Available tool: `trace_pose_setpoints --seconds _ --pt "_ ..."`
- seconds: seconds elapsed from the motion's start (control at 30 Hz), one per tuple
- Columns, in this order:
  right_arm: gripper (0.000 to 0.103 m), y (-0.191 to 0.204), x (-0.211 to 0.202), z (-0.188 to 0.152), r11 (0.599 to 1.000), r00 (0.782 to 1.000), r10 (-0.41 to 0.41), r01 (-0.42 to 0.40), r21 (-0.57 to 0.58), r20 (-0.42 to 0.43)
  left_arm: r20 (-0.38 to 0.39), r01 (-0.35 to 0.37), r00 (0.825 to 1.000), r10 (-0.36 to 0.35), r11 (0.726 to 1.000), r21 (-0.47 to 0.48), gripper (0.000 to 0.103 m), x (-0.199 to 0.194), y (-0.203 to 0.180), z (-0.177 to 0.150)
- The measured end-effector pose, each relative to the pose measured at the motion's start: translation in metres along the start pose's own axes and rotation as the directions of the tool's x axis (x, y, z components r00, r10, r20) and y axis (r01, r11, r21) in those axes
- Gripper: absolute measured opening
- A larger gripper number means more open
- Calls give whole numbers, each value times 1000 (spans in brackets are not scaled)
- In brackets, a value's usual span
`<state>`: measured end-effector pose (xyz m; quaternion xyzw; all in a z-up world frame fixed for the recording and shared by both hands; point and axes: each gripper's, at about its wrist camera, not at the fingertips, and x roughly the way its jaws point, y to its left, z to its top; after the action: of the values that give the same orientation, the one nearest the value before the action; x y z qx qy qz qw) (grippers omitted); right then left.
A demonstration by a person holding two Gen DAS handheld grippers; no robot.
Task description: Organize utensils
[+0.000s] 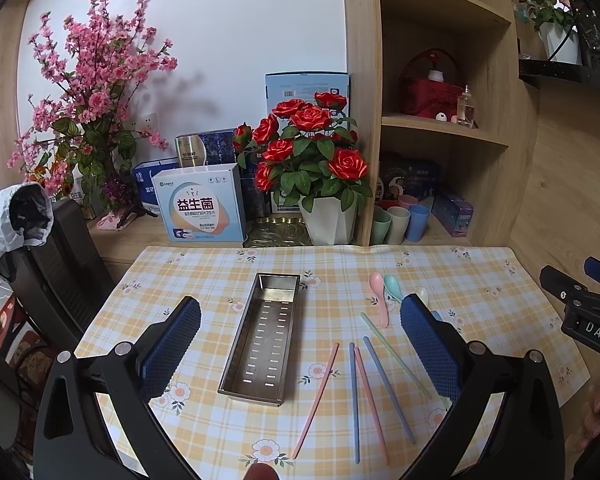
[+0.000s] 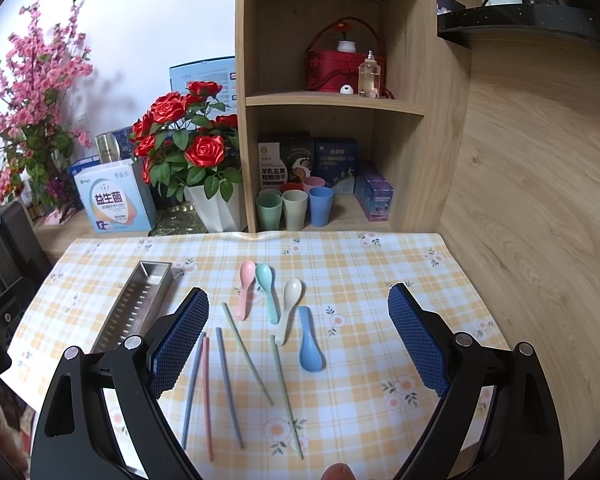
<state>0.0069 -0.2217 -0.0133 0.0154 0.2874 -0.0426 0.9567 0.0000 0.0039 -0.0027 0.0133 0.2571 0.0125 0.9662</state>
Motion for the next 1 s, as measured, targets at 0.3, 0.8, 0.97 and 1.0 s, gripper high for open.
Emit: trace_pose_setpoints --seconds 0.3,0.8,0.97,1.0 --pt "88 0 0 0 1000 1000 0 0 0 0 -2 0 1000 0 1000 1 98 0 0 0" --pt "88 0 1 0 1000 1000 0 0 1 -3 -1 0 1000 0 1000 -1 98 -1 0 0" --pt "88 1 0 -2 1000 1000 0 0 1 -2 -1 1 1000 -1 1000 0 98 -2 1 -1" --pt "88 1 0 -2 1000 1000 -1 1 1 -2 0 1 1000 -1 1000 0 98 -2 1 -1"
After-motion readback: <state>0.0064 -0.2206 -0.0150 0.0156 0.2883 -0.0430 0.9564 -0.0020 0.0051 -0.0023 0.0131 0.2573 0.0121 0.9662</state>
